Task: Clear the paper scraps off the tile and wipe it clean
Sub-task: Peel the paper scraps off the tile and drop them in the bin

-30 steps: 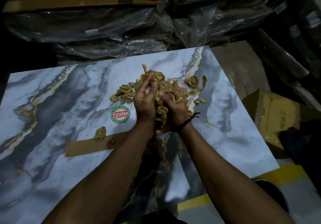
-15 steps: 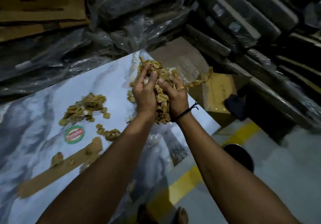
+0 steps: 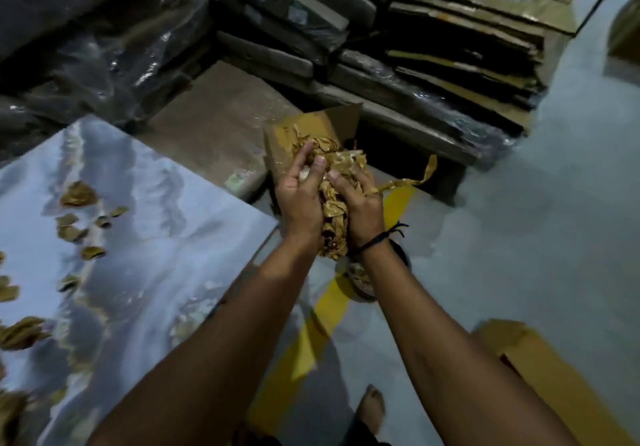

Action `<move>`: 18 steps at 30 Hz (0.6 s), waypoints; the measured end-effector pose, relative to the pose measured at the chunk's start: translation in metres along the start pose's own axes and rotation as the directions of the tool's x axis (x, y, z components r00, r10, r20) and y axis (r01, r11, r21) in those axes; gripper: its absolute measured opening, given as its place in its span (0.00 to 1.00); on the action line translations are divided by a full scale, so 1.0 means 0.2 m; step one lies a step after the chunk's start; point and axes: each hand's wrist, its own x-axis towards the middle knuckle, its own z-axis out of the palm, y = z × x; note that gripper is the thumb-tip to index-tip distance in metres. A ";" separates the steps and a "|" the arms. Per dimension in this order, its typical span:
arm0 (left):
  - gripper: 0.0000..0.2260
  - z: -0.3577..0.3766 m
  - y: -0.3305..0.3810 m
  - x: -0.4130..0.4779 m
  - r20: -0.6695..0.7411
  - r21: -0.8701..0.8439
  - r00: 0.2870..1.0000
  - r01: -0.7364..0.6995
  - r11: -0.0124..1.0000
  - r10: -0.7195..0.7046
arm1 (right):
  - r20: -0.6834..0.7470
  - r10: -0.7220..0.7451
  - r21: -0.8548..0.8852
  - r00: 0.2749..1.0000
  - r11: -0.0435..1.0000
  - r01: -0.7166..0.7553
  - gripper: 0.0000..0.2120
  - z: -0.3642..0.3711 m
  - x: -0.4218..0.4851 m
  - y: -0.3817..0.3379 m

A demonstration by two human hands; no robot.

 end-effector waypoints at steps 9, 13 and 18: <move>0.16 0.51 -0.80 -0.05 0.078 0.069 0.976 0.199 0.978 -0.204 | -0.192 0.155 -0.036 0.969 0.986 -0.165 0.27 -0.83 0.18 0.39; 0.15 0.55 -1.24 0.03 0.131 0.228 0.947 0.258 0.939 -0.292 | -0.266 0.197 -0.019 0.944 0.978 -0.210 0.19 -1.05 0.27 0.68; 0.14 0.45 -1.95 0.19 0.107 0.370 0.906 0.346 0.862 -0.409 | -0.338 0.309 0.053 0.889 0.949 -0.310 0.18 -1.26 0.40 1.30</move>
